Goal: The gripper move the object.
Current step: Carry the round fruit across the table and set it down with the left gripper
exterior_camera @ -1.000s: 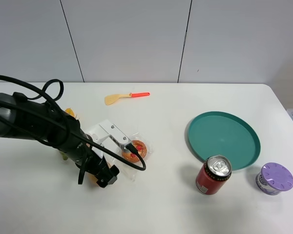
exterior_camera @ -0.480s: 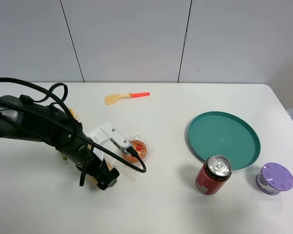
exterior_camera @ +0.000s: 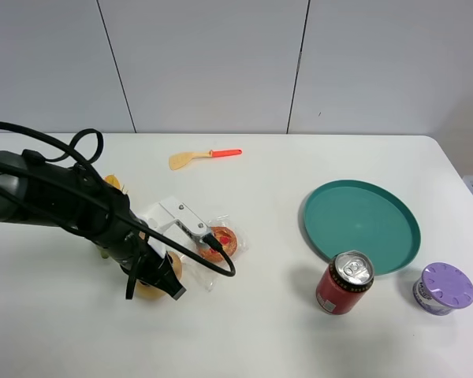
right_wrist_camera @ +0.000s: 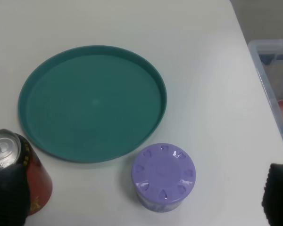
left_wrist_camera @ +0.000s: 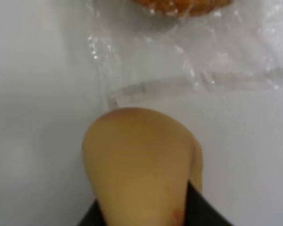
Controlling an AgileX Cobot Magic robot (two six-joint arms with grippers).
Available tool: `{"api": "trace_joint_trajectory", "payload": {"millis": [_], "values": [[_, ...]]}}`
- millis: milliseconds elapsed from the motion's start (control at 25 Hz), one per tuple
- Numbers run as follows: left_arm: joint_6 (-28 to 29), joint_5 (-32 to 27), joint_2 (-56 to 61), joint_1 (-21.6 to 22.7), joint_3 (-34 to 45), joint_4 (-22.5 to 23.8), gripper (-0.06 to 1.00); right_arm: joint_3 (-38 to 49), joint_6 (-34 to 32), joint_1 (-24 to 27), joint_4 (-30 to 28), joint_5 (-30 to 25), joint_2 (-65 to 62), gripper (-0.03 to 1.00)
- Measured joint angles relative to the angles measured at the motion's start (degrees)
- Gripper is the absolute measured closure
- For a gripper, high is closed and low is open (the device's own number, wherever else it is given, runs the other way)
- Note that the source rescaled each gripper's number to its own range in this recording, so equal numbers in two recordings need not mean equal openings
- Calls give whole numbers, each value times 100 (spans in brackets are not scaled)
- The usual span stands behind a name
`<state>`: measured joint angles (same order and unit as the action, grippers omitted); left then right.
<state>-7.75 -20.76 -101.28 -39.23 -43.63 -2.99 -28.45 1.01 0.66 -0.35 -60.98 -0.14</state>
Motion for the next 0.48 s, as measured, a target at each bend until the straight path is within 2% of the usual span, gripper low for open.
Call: {"api": "trace_joint_trajectory", "payload": {"millis": [200, 480], "values": [[0, -199, 637, 0, -89, 0, 91, 0, 0, 0, 0, 0, 0, -3], [0, -687, 1614, 0, -919, 0, 93, 0, 0, 0, 0, 0, 0, -3]]}}
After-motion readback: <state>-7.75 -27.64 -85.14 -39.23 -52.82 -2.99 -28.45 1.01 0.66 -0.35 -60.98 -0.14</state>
